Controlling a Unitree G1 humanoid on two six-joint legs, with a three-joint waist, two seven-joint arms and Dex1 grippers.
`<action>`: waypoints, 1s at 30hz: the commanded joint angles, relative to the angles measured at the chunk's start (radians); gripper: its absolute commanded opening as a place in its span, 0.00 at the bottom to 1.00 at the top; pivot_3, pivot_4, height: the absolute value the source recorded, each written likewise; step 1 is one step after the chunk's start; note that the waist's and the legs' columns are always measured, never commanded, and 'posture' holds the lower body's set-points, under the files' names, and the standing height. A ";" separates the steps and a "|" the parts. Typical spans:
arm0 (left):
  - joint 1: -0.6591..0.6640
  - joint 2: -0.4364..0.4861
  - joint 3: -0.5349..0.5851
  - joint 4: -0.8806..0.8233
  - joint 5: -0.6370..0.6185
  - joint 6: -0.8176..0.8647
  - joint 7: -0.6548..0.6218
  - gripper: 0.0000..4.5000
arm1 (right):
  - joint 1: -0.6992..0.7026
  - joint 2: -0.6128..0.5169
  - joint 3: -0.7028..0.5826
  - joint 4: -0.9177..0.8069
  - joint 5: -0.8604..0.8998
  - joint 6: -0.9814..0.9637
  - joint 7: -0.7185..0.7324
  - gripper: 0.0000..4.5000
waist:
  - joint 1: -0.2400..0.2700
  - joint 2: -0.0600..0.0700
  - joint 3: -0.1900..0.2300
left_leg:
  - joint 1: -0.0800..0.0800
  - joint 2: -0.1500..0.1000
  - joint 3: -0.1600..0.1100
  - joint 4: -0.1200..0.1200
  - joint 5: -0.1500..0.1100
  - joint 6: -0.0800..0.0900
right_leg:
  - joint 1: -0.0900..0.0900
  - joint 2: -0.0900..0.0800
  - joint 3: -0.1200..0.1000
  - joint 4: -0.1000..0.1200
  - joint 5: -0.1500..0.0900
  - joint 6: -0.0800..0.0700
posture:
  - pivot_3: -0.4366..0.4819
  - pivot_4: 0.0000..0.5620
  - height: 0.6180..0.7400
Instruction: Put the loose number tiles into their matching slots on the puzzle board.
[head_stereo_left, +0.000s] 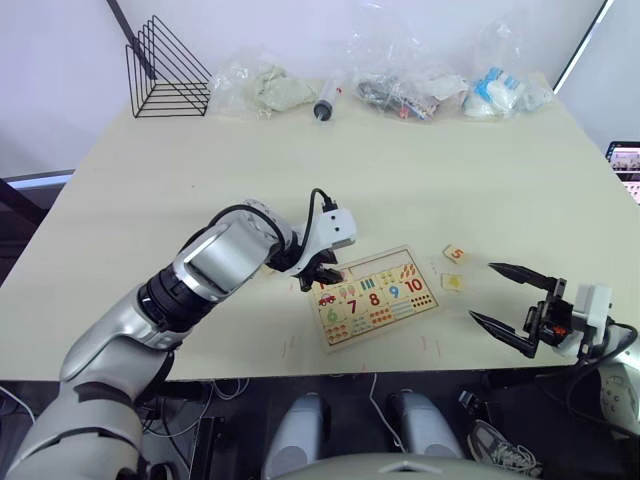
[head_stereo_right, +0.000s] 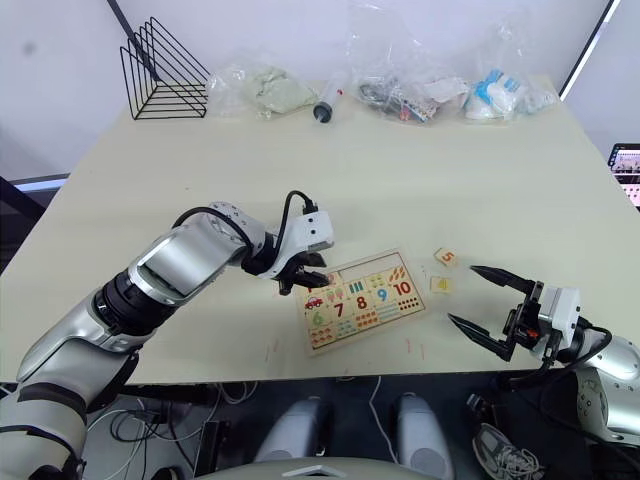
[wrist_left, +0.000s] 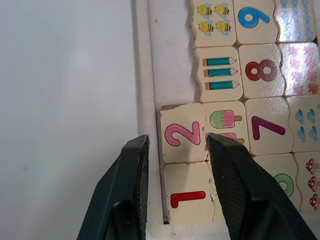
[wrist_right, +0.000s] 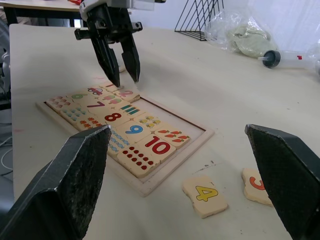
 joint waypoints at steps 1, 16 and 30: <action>-0.026 0.000 0.057 -0.048 -0.025 0.008 0.000 0.42 | -0.015 -0.003 -0.011 -0.006 0.013 -0.019 0.004 1.00 | 0.000 0.000 0.000 | 0.000 0.000 0.000 0.000 0.000 0.000 | 0.000 0.000 0.000 0.000 0.000 0.000 | 0.48 0.27 1.00; 0.131 0.029 0.237 0.079 -0.059 -0.335 -0.033 0.42 | -0.012 -0.003 -0.009 0.006 0.016 -0.021 0.016 1.00 | 0.000 0.000 0.000 | 0.000 0.000 0.000 0.000 0.000 0.000 | 0.000 0.000 0.000 0.000 0.000 0.000 | 0.48 0.27 1.00; 0.280 -0.047 0.283 0.195 -0.044 -0.663 -0.108 0.01 | 0.006 0.002 -0.010 -0.001 0.017 -0.023 0.013 1.00 | 0.000 0.000 0.000 | 0.001 0.000 0.001 0.000 0.000 0.000 | 0.000 0.000 0.000 0.000 0.000 0.000 | 0.48 0.27 1.00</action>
